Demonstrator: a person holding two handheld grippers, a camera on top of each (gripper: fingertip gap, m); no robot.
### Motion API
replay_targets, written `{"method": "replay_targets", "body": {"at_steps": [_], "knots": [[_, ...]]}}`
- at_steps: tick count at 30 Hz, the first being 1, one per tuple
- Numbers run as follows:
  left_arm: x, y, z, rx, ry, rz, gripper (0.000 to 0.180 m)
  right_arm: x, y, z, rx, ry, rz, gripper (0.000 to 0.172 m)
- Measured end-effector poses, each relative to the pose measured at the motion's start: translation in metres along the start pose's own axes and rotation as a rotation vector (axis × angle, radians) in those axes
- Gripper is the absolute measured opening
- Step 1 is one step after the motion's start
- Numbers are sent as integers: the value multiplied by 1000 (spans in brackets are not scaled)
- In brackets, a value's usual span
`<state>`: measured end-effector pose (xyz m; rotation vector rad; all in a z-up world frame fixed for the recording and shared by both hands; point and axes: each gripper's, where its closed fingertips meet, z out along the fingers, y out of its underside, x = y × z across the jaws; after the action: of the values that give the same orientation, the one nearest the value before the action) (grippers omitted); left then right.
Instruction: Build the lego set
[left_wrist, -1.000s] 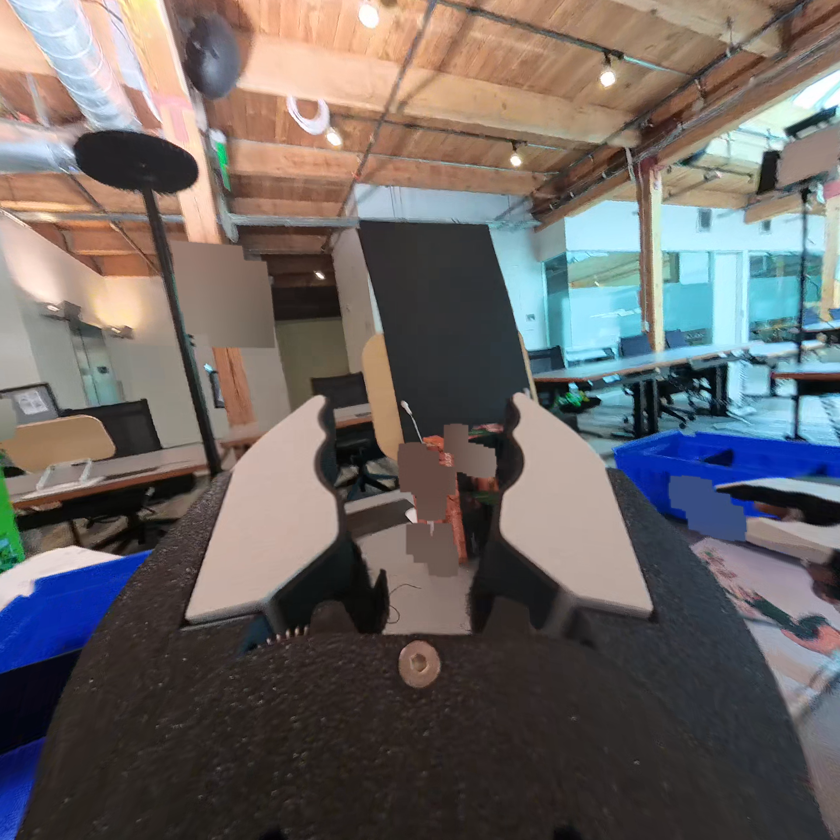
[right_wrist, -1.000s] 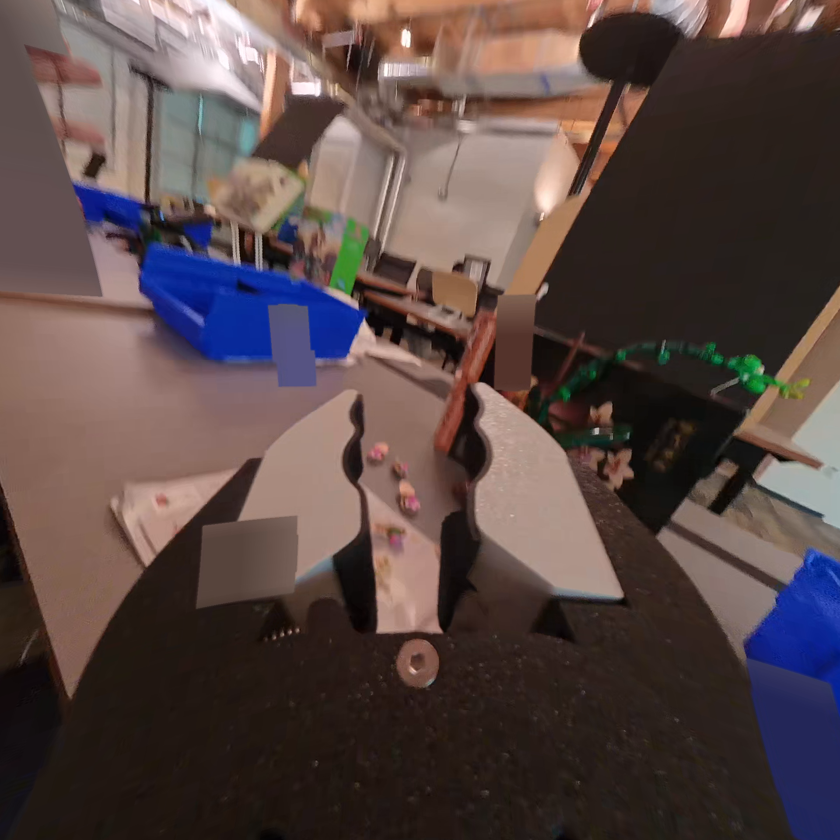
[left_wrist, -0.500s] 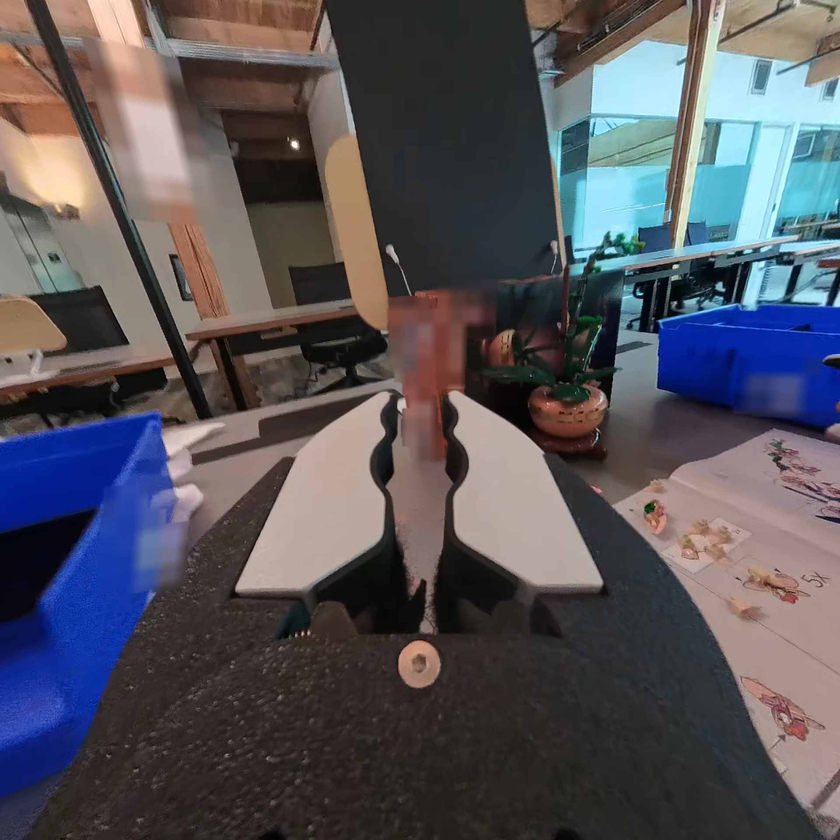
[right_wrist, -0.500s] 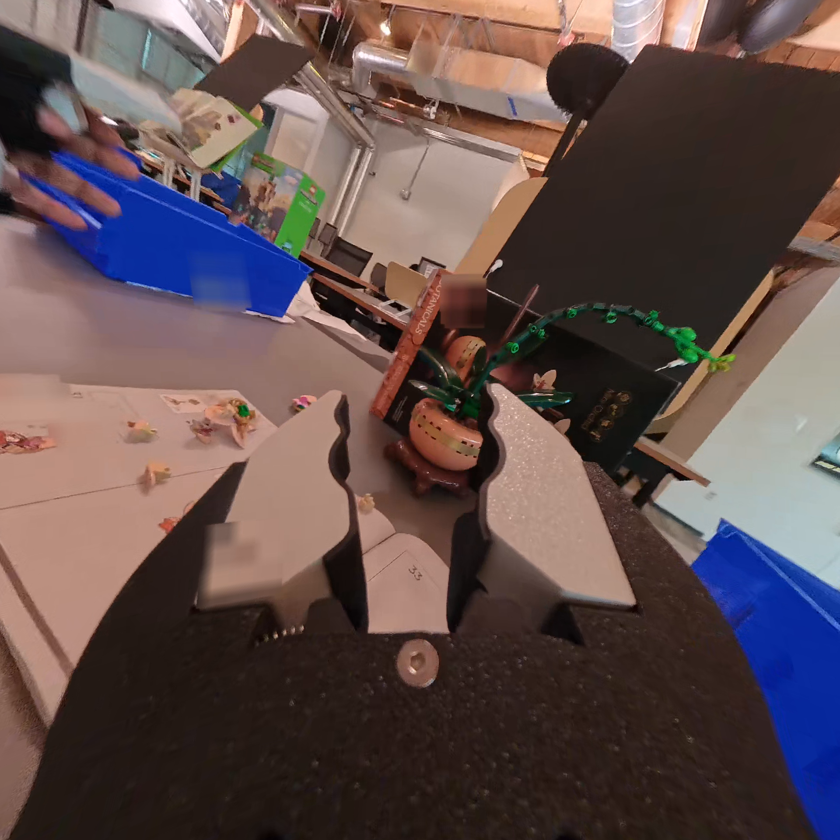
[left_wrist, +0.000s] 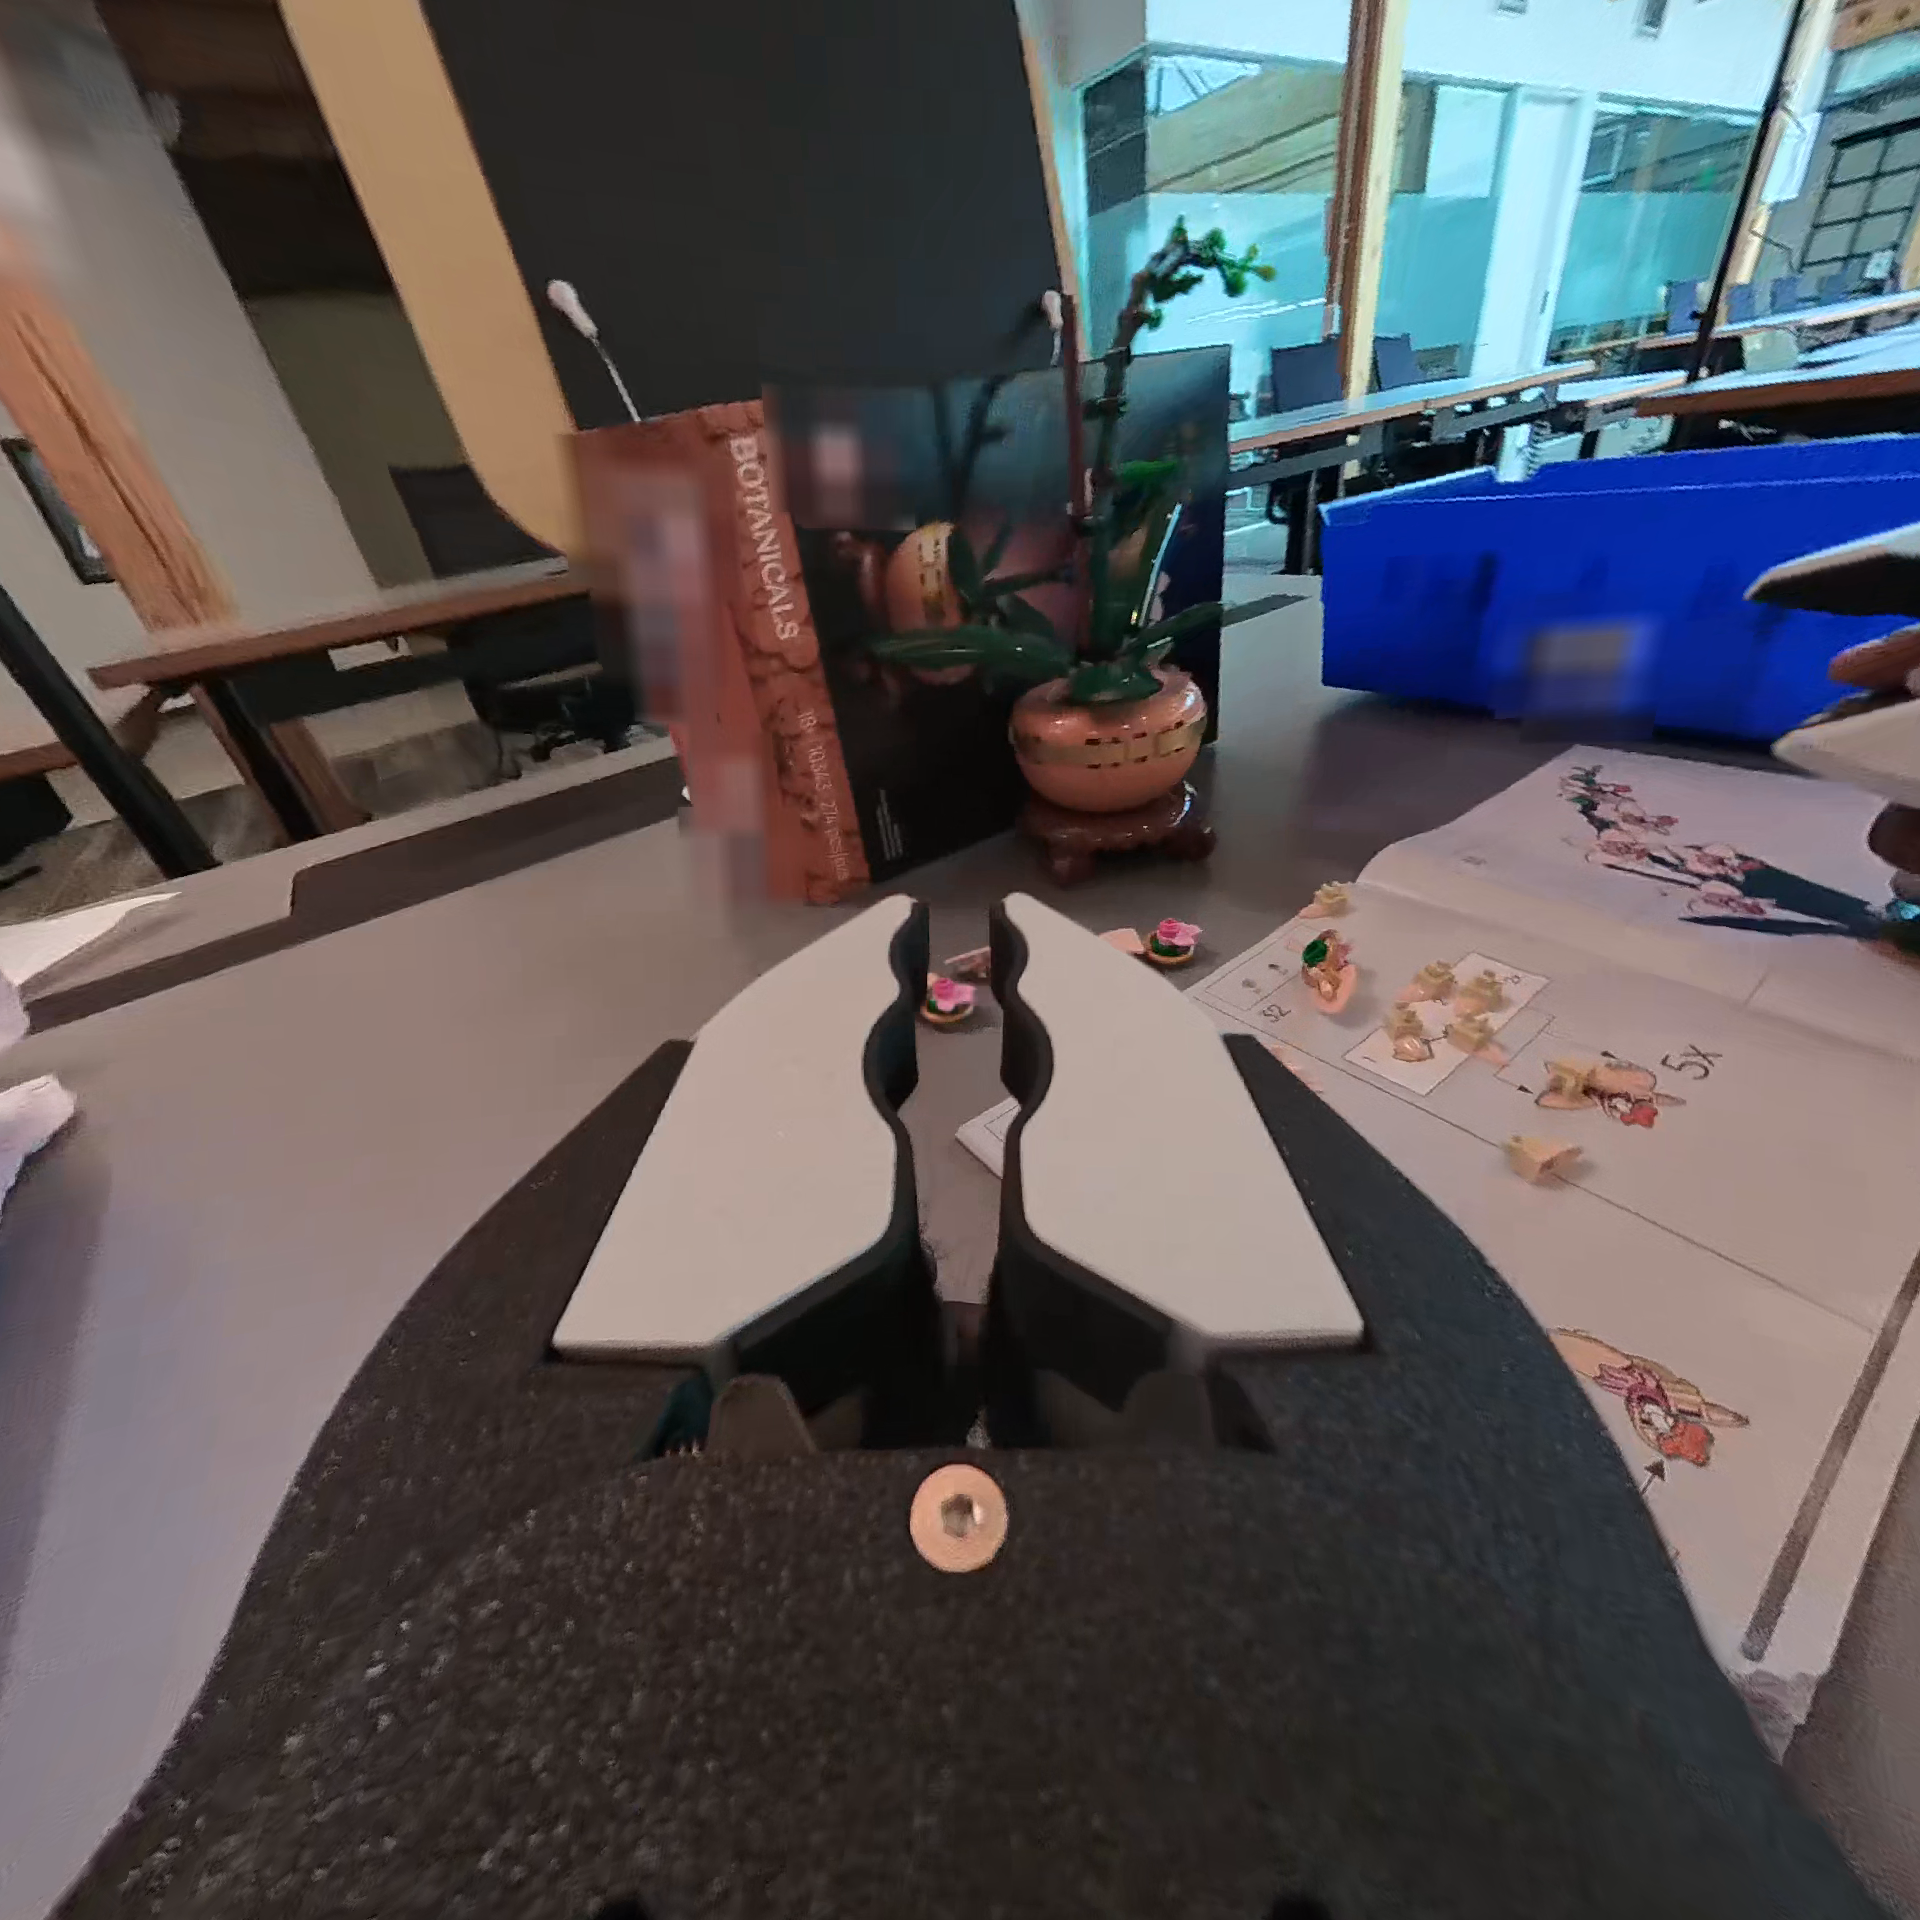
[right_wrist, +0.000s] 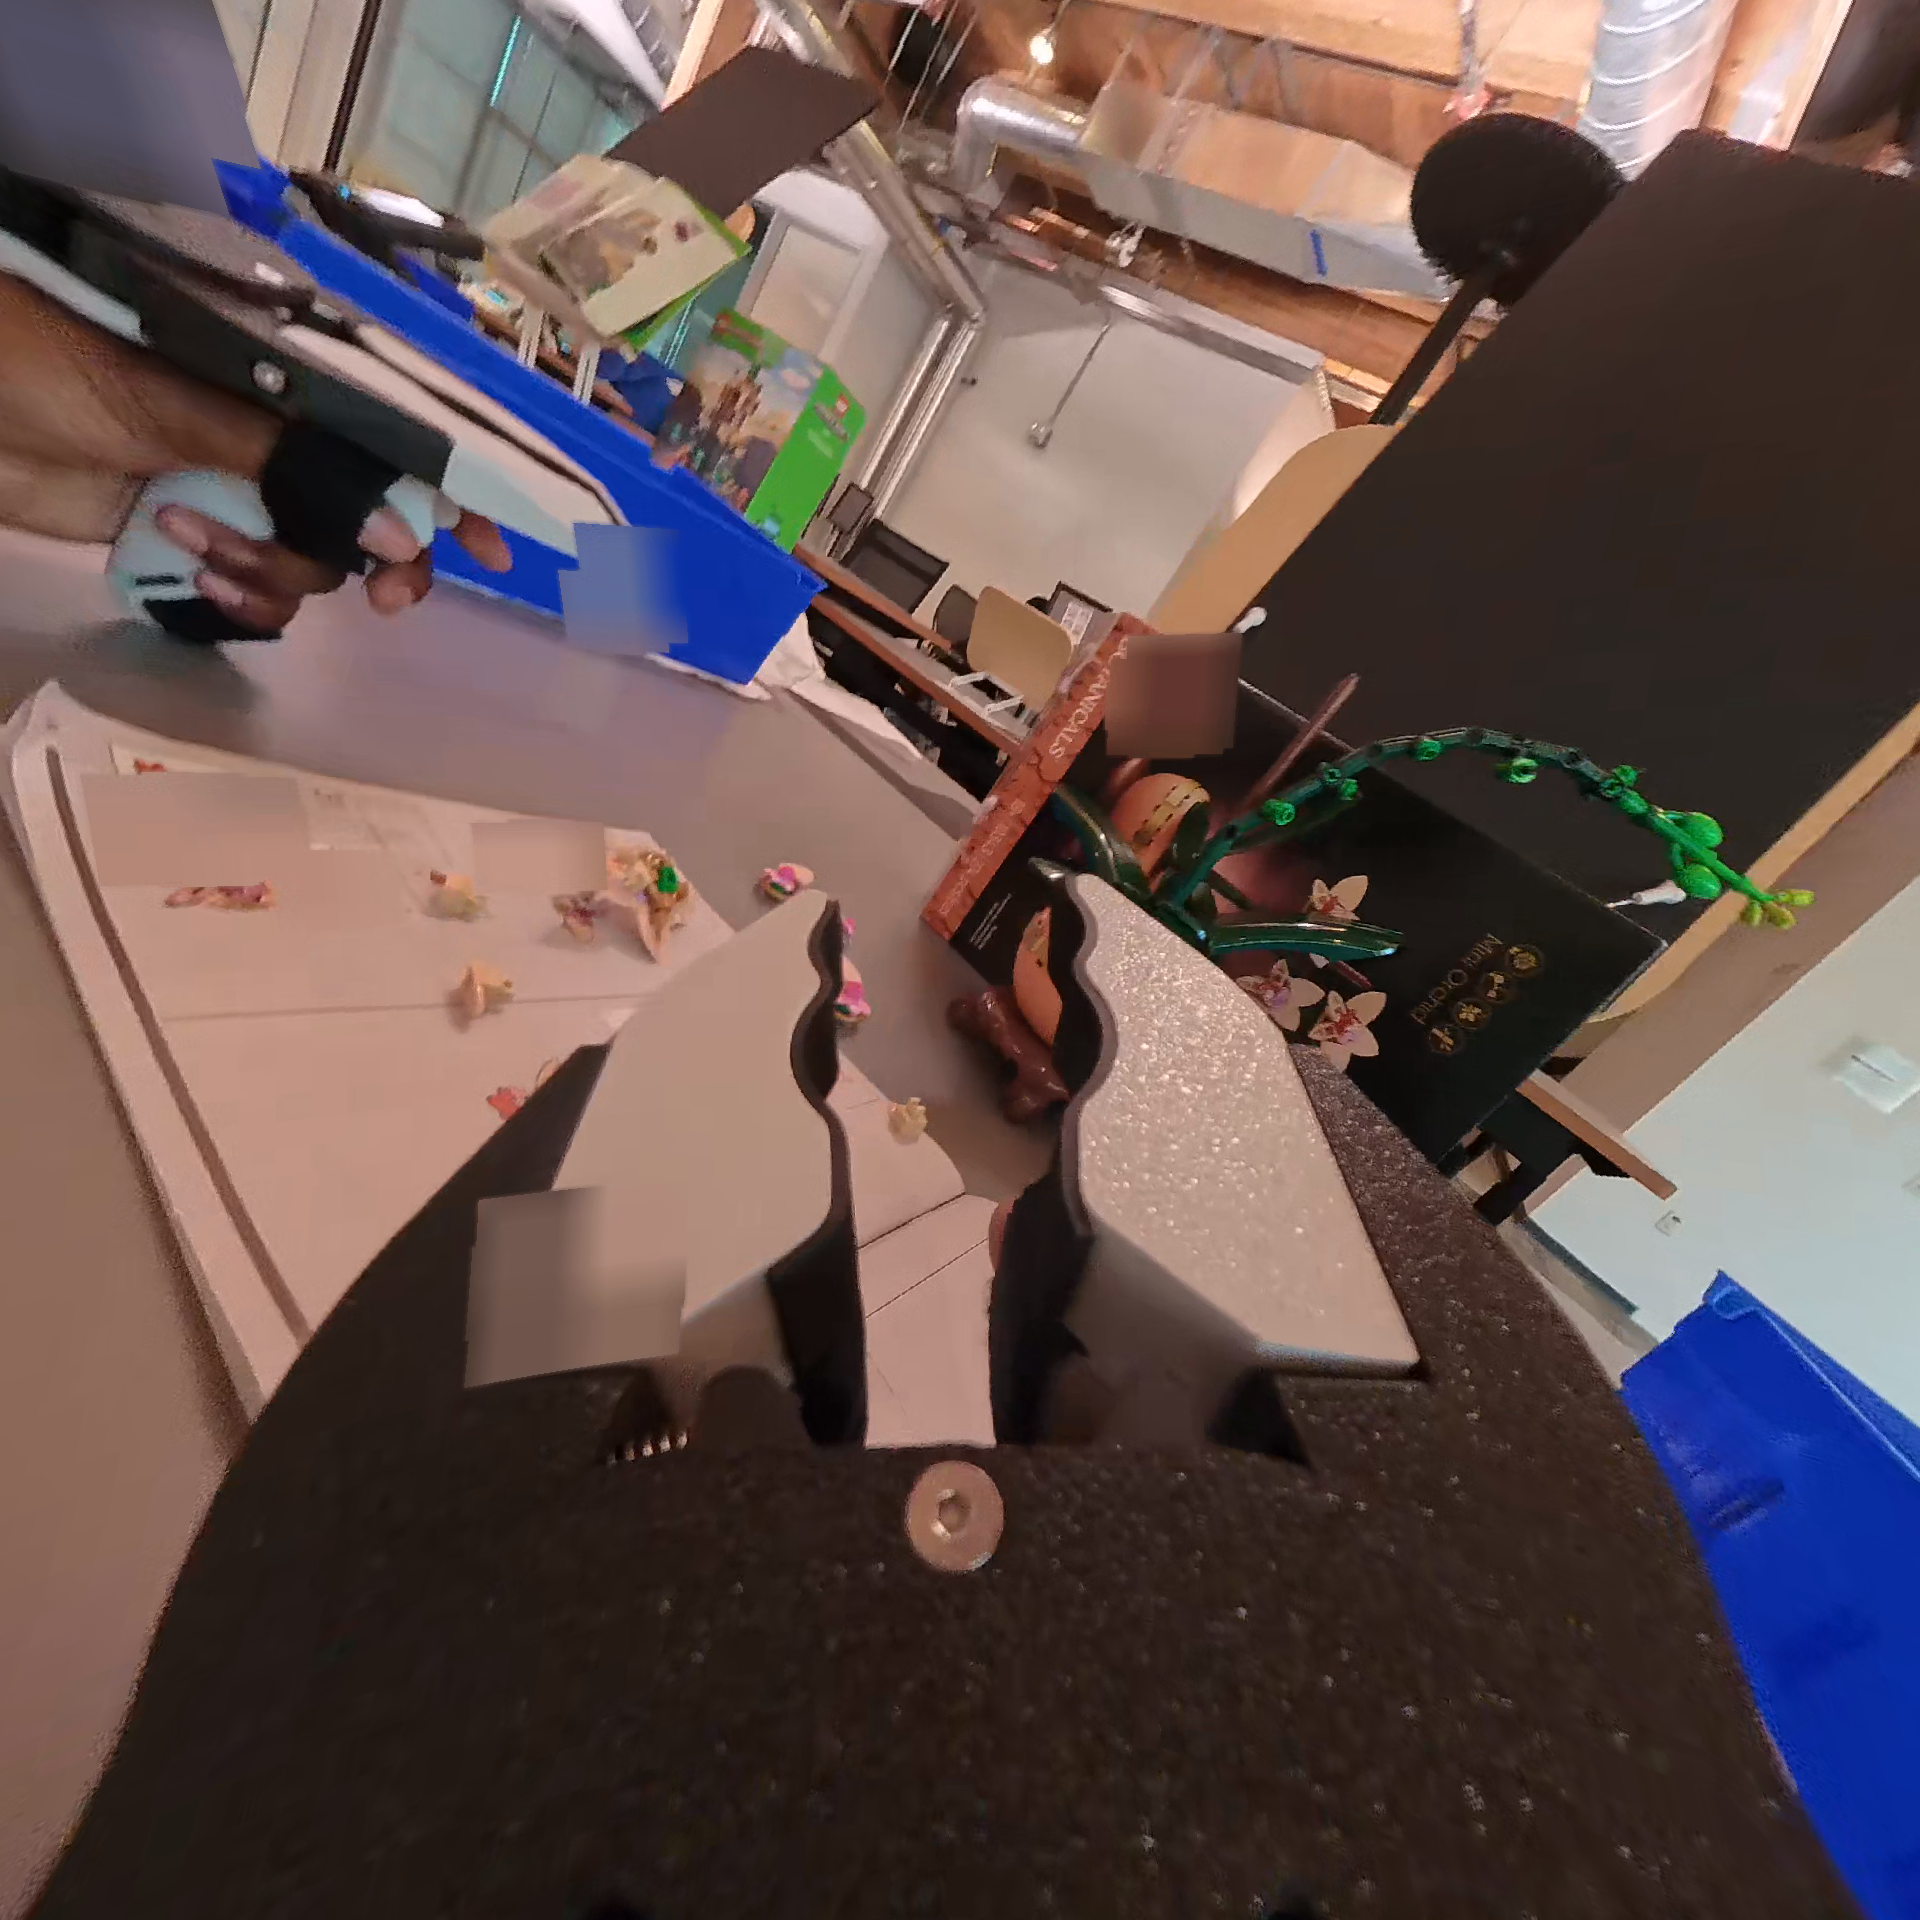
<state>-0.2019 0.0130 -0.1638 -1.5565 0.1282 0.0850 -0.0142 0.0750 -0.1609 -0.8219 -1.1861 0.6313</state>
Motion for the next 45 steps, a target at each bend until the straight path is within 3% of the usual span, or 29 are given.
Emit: {"method": "replay_targets", "body": {"at_steps": [10, 19, 29, 33, 36, 41, 45], "knots": [[40, 17, 7, -120, 237, 136, 22, -21, 18, 8, -145, -58, -164, 20], [47, 22, 8, -148, 250, 208, 24, -12, 9, 2, -82, -23, -113, 15], [57, 31, 8, -191, 285, 303, 26, -20, 14, 5, -111, -57, -153, 16], [49, 29, 6, -191, 249, 245, 24, -21, 16, 8, -168, -60, -77, 25], [40, 23, 5, -166, 235, 161, 24, -53, 10, 23, -273, -263, 128, 47], [28, 13, 2, -102, 211, 53, 24, -87, 19, 64, -463, -386, -120, 39], [19, 5, -2, -44, 202, -28, 24, -103, 35, 89, -552, -476, -43, 40]]}}
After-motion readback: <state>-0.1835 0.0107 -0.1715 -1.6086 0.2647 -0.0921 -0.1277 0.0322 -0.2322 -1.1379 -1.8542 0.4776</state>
